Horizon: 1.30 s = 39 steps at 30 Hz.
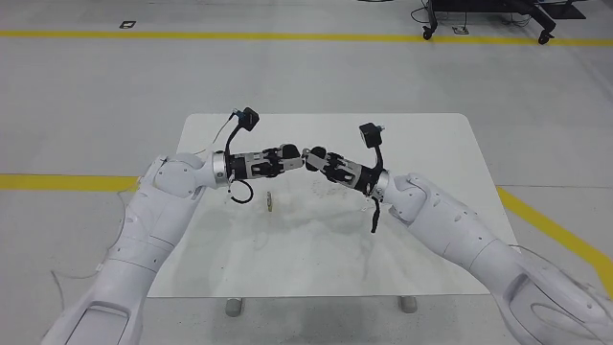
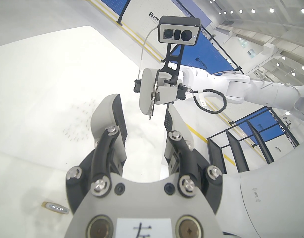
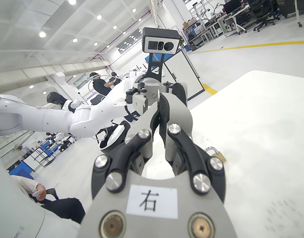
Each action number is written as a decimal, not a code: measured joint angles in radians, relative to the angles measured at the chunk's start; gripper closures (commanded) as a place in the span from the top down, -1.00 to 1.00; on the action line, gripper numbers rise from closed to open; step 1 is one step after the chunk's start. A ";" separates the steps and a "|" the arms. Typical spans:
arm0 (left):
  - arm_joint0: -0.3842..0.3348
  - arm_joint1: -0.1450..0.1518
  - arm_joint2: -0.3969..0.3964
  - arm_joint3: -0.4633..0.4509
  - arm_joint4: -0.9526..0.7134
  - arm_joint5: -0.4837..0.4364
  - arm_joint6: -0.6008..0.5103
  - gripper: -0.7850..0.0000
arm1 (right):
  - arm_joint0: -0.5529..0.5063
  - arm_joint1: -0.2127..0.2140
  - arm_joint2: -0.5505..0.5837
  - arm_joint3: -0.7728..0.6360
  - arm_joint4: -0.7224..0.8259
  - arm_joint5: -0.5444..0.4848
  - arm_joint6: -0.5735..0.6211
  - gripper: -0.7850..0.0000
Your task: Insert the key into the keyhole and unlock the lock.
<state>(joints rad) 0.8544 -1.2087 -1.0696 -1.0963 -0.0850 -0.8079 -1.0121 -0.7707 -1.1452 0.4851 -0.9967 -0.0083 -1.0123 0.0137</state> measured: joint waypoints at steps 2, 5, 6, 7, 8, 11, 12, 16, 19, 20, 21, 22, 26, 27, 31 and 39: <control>-0.002 0.002 0.005 0.002 -0.006 0.000 0.000 -0.25 | -0.003 -0.002 0.008 -0.001 0.008 0.000 0.019 -1.00; -0.004 0.004 0.012 0.004 -0.020 -0.001 0.000 -0.33 | -0.008 -0.006 0.020 -0.001 0.019 0.000 0.050 -1.00; -0.004 0.004 0.017 0.004 -0.034 0.001 -0.001 -0.35 | -0.010 -0.008 0.025 0.000 0.025 0.000 0.061 -1.00; -0.004 0.005 0.020 0.004 -0.044 0.003 -0.003 -0.37 | -0.011 -0.009 0.029 0.000 0.028 0.000 0.069 -1.00; -0.005 0.006 0.023 0.005 -0.052 0.006 -0.006 -0.39 | -0.013 -0.011 0.033 0.001 0.032 0.000 0.077 -1.00; -0.010 0.009 0.032 0.006 -0.069 0.012 -0.012 -0.60 | -0.018 -0.016 0.046 0.002 0.040 0.000 0.102 -1.00; -0.012 0.011 0.035 0.006 -0.072 0.012 -0.012 -0.92 | -0.019 -0.019 0.052 0.003 0.042 0.000 0.111 -1.00; -0.016 0.016 0.045 0.006 -0.076 0.011 -0.011 -1.00 | -0.025 -0.025 0.073 0.014 0.044 0.000 0.133 -1.00; -0.019 0.021 0.051 0.007 -0.064 0.009 -0.009 -1.00 | -0.030 -0.030 0.089 0.015 0.042 0.000 0.145 -1.00; -0.019 0.022 0.052 0.008 -0.062 0.009 -0.009 -1.00 | -0.032 -0.031 0.094 0.015 0.041 0.000 0.149 -1.00; -0.019 0.023 0.054 0.009 -0.063 0.009 -0.009 -1.00 | -0.034 -0.032 0.101 0.015 0.039 0.000 0.154 -1.00; -0.019 0.023 0.055 0.011 -0.067 0.009 -0.009 -1.00 | -0.036 -0.033 0.106 0.015 0.036 0.000 0.158 -1.00; -0.022 0.026 0.053 0.023 -0.095 0.014 -0.010 -1.00 | -0.046 -0.037 0.123 0.005 0.021 0.000 0.172 1.00; -0.023 0.026 0.051 0.027 -0.104 0.015 -0.009 -1.00 | -0.049 -0.037 0.128 0.002 0.019 0.000 0.178 1.00; -0.024 0.029 0.044 0.035 -0.113 0.023 0.003 -1.00 | -0.051 -0.038 0.132 0.000 0.020 0.000 0.183 1.00; -0.024 0.030 0.041 0.037 -0.112 0.026 0.010 -1.00 | -0.051 -0.038 0.132 0.000 0.020 0.000 0.182 1.00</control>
<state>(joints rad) 0.8302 -1.1789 -1.0282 -1.0598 -0.1969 -0.7819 -1.0019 -0.8213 -1.1829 0.6167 -0.9963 0.0116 -1.0123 0.1959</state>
